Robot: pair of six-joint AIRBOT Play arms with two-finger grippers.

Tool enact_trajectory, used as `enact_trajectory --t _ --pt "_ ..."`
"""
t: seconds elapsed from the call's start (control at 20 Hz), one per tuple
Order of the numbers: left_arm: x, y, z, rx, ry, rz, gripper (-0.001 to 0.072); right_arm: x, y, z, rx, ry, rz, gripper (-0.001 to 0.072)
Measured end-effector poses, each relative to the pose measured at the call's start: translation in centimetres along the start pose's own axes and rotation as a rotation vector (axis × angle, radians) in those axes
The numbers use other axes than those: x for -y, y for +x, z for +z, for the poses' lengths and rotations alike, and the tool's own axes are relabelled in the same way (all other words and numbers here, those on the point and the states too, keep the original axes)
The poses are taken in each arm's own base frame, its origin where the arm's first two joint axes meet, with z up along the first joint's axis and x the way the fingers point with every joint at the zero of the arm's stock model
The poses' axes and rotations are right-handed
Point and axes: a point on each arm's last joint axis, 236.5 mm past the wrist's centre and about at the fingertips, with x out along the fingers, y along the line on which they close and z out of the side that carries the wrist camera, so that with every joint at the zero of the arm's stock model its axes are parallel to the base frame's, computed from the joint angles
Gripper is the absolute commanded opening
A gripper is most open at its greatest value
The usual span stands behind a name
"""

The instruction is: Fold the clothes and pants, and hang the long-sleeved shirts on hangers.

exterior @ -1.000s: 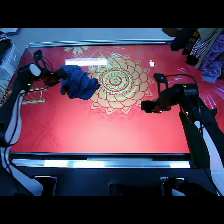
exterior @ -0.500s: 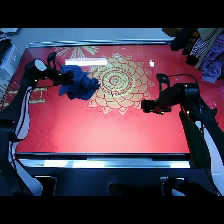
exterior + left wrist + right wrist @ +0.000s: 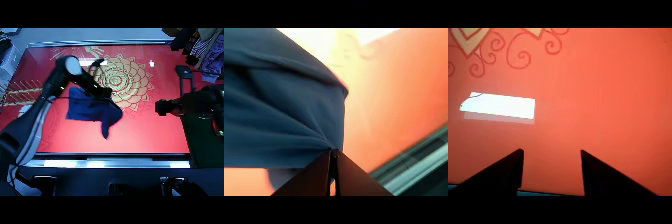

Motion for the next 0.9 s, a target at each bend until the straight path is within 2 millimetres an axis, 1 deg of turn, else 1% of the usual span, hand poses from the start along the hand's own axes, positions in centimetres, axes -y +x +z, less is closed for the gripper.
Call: enact_trajectory --t 0.05,0.1,0.15,0.2,0.25,0.3,0.35,0.4,0.45,0.5,0.55,0.6,0.7,0.75,0.8,0.85,0.9 --pt "1.9 2.1 -1.0 -0.029 0.01 -0.007 0.0013 0.3 -1.2 -0.2 0.02 -0.004 -0.009 0.0429" --pt "3.3 4.2 -1.9 -0.062 0.013 -0.009 0.0015 0.5 -2.5 -0.4 0.047 -0.007 -0.013 0.0429" --pt "4.3 6.3 -2.9 -0.094 0.01 -0.007 0.0109 0.7 -3.6 -0.5 0.073 -0.01 -0.017 0.0429" --pt "5.1 7.9 -3.7 -0.119 0.007 -0.008 0.0384 0.8 -4.6 -0.6 0.102 -0.012 -0.019 0.0429" --pt "5.5 9.1 -4.4 -0.142 -0.002 -0.008 0.0608 0.9 -5.4 -0.6 0.126 -0.014 -0.019 0.0429" --pt "5.7 9.5 -4.5 -0.145 -0.011 -0.009 0.0638 1.0 -6.1 -0.6 0.148 -0.015 -0.021 0.0429" --pt "5.6 9.2 -4.2 -0.138 -0.019 -0.012 0.0639 1.1 -6.6 -0.5 0.168 -0.016 -0.021 0.0429" --pt "5.0 8.4 -3.7 -0.128 -0.021 -0.008 0.0638 1.2 -7.0 -0.5 0.18 -0.016 -0.023 0.0429" --pt "3.8 6.8 -3.1 -0.113 -0.016 0.012 0.0638 1.3 -7.2 -0.4 0.19 -0.017 -0.025 0.0429" --pt "1.8 4.7 -2.5 -0.095 -0.01 0.05 0.0638 1.4 -7.4 -0.4 0.198 -0.018 -0.029 0.0429" --pt "-0.8 2.5 -2.1 -0.08 -0.014 0.109 0.0638 1.5 -7.6 -0.4 0.204 -0.018 -0.033 0.0429" --pt "-3.9 0.0 -2.0 -0.068 -0.03 0.176 0.0638 1.6 -7.7 -0.3 0.21 -0.019 -0.038 0.0429" --pt "-10.6 -5.2 -2.5 -0.036 -0.111 0.292 0.0638 1.8 -7.8 -0.2 0.217 -0.02 -0.048 0.0429" --pt "-13.7 -7.6 -3.5 -0.023 -0.168 0.327 0.0637 1.9 -7.9 -0.1 0.222 -0.021 -0.053 0.0429" --pt "-16.4 -9.4 -5.0 -0.017 -0.232 0.343 0.0638 2.1 -7.9 -0.1 0.223 -0.022 -0.058 0.0429" --pt "-18.5 -10.6 -6.5 -0.011 -0.285 0.342 0.0637 2.2 -8.0 -0.1 0.226 -0.022 -0.061 0.0429" --pt "-20.2 -11.1 -8.0 0.003 -0.332 0.32 0.0638 2.2 -8.0 0.1 0.232 -0.023 -0.064 0.0429"
